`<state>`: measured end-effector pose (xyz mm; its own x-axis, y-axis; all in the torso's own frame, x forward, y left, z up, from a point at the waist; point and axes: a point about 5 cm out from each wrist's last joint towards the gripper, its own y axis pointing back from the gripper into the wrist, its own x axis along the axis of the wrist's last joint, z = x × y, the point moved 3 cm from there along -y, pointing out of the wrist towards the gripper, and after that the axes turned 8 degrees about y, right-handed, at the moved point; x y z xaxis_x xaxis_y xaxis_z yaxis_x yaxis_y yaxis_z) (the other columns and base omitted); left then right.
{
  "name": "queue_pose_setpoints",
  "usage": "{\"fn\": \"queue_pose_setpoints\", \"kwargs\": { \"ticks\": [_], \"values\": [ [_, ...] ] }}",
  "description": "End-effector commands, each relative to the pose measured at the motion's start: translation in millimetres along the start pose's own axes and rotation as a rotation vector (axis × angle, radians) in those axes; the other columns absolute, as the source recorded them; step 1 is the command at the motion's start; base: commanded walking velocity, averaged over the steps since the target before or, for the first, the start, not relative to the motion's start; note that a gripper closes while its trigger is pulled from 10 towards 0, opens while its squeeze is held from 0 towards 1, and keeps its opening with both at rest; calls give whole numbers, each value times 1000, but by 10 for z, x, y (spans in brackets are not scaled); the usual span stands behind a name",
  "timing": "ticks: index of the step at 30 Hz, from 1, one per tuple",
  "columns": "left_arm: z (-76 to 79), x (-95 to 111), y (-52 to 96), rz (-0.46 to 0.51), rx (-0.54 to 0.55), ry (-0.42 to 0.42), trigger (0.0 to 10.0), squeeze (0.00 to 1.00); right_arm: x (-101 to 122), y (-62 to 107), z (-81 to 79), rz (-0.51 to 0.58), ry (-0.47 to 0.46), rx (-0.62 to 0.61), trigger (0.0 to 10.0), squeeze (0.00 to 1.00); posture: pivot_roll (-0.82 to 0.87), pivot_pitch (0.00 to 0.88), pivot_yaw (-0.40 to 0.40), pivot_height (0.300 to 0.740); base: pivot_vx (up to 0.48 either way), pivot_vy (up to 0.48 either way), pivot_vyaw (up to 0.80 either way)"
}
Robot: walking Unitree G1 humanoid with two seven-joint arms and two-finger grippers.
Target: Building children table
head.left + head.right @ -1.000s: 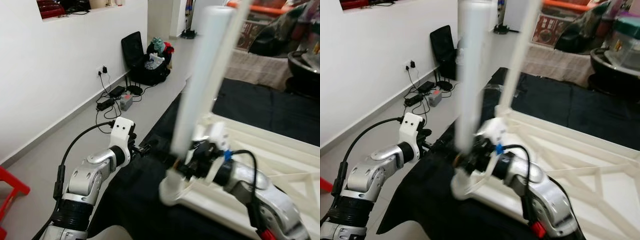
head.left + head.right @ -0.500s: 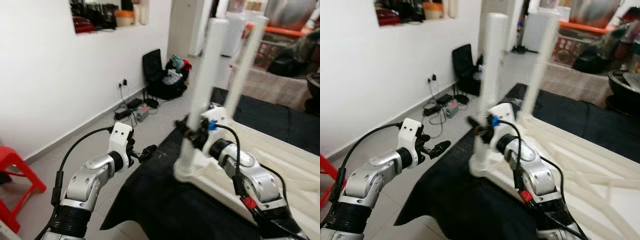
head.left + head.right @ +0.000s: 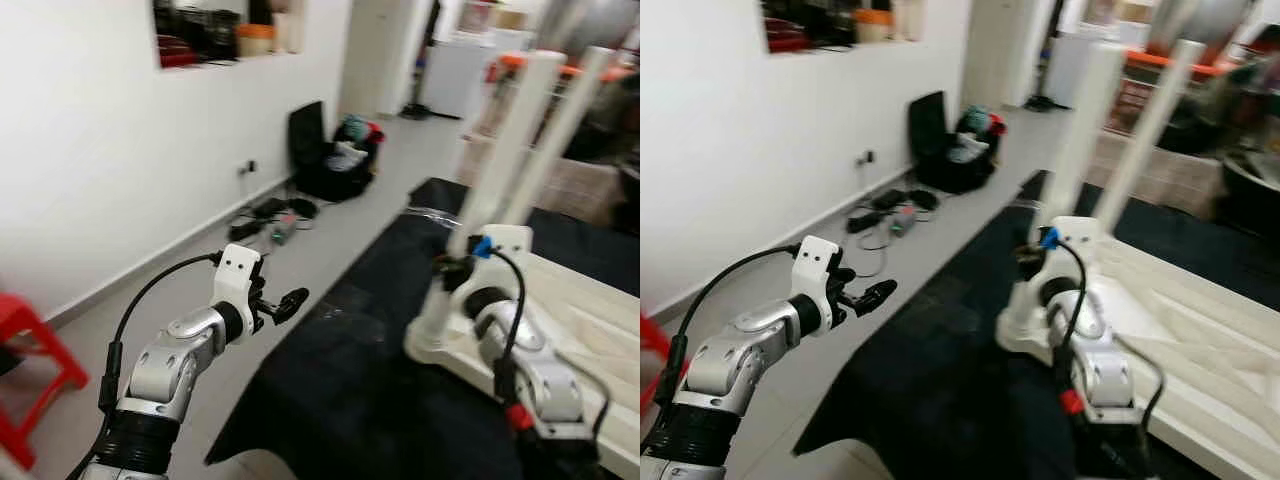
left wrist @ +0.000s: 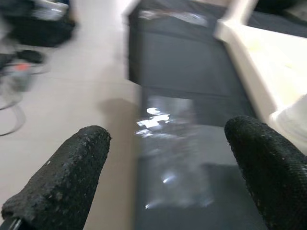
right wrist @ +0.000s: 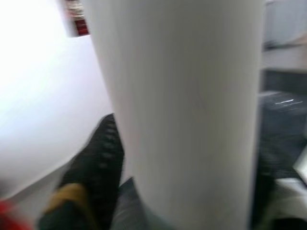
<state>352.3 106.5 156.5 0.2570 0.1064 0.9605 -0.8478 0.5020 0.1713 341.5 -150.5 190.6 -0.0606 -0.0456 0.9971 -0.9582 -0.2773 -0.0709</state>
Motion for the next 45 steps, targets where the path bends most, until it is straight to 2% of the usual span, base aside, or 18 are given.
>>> {"fn": "queue_pose_setpoints", "kwargs": {
  "ticks": [1,3,4,12,13,15,16,22,24,26,28,31,32,37,38,40,41,45],
  "values": [
    [1,-33,-4,-12,1,-9,10000,0,107,30,-330,46,-32,224,10000,1000,71,0,-75,740,0,0,0],
    [-6,-24,-1,-10,1,-9,10000,0,228,107,-489,96,-16,367,10000,1000,75,0,-78,740,0,0,0],
    [-12,-19,1,-8,2,-9,10000,0,311,203,-603,124,5,492,10000,0,77,0,-79,740,0,0,0],
    [-17,-29,10,-7,5,-7,10000,0,350,414,-696,136,136,752,10000,0,85,0,-90,740,0,0,0],
    [-24,-33,18,-7,8,-7,10000,0,355,441,-693,142,133,782,5020,0,88,0,-92,740,0,0,0],
    [-29,-36,24,-7,10,-7,10000,0,361,463,-690,147,125,804,5020,0,88,0,-92,740,0,0,0],
    [-39,-40,33,-8,13,-6,10000,0,361,484,-686,152,110,822,0,0,88,0,-92,740,0,0,0],
    [-56,-45,47,-9,18,-7,10000,0,264,356,-570,106,111,695,0,0,89,0,-91,740,0,0,0],
    [-44,-49,35,-11,15,-6,10000,0,-63,51,-165,-93,177,302,0,0,84,0,-87,740,0,0,0],
    [-28,-48,22,-11,12,-6,10000,0,-313,-17,199,-243,243,-4,0,0,81,0,-83,740,0,0,0],
    [-19,-44,16,-11,10,-7,10000,0,-458,95,610,-327,237,-332,0,0,80,0,-85,740,0,0,0],
    [-17,-41,15,-10,9,-7,10000,0,-498,165,734,-346,229,-430,0,0,80,0,-84,740,0,0,0],
    [-30,-34,13,-9,12,-6,10000,0,-572,377,946,-386,230,-624,0,0,75,0,-81,740,0,0,0],
    [-34,-32,11,-9,14,-6,10000,0,-629,471,983,-412,225,-679,0,0,70,0,-80,740,0,0,0],
    [-18,-34,3,-8,9,-4,10000,0,-631,395,842,-373,172,-602,10000,0,67,0,-78,740,0,0,0],
    [-5,-37,-2,-8,5,-3,10000,0,-621,335,735,-342,135,-545,10000,0,67,0,-78,740,0,0,0],
    [4,-38,-7,-8,2,-3,10000,0,-563,262,593,-290,104,-457,10000,1000,66,0,-76,740,0,0,0],
    [9,-33,-11,-8,0,-3,10000,0,-405,115,324,-192,31,-301,10000,1000,65,0,-76,740,0,0,0]
  ]
}}
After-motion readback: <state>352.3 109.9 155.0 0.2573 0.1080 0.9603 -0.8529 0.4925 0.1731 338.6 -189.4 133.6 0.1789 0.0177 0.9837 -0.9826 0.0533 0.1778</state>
